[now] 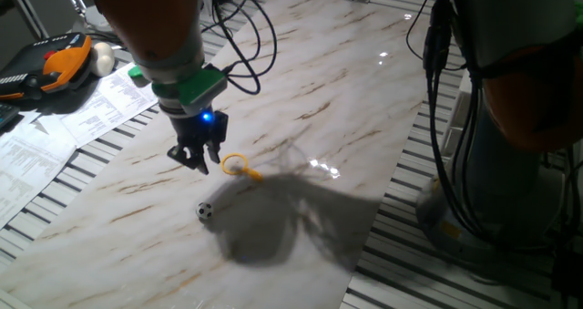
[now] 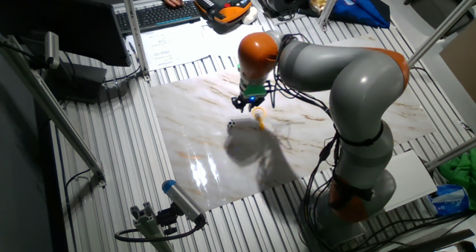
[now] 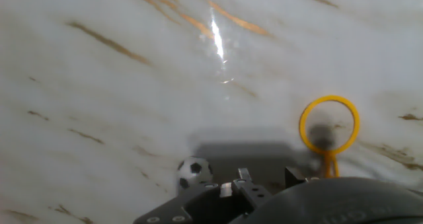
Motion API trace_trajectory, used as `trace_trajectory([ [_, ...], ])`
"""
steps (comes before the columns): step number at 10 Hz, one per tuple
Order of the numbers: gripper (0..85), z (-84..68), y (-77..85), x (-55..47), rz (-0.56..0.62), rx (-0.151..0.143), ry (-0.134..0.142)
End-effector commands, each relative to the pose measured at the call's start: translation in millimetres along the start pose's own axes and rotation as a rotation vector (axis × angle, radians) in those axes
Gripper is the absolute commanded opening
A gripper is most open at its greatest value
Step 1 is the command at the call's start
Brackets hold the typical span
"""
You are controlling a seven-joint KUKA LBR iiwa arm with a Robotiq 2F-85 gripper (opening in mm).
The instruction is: Remove the bubble ring from the ball
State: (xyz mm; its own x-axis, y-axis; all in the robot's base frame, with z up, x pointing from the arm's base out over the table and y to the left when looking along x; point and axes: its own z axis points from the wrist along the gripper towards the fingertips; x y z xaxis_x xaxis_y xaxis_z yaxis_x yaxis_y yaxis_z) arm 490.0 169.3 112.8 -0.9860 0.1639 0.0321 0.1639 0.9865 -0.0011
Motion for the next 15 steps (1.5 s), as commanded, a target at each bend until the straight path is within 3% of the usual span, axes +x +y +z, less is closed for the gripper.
trace_trajectory([
  [1,34.0,3.9,-11.1,-0.7,-0.011,-0.006,-0.004],
  [3,34.0,15.6,-34.5,1.4,-0.03,-0.011,-0.026],
  [5,34.0,28.3,-50.7,3.3,-0.045,-0.039,-0.021],
  [8,34.0,28.3,-50.7,3.3,-0.014,-0.028,-0.016],
  [9,34.0,28.3,-50.7,3.3,0.024,-0.039,-0.005],
  [10,34.0,28.3,-50.7,3.3,0.073,-0.03,0.017],
  [11,34.0,28.3,-50.7,3.3,0.119,-0.006,0.022],
  [12,34.0,28.3,-50.7,3.3,0.145,0.005,0.01],
  [14,34.0,28.3,-50.7,3.3,0.134,0.0,-0.003],
  [15,34.0,28.3,-50.7,3.3,0.119,0.019,-0.011],
])
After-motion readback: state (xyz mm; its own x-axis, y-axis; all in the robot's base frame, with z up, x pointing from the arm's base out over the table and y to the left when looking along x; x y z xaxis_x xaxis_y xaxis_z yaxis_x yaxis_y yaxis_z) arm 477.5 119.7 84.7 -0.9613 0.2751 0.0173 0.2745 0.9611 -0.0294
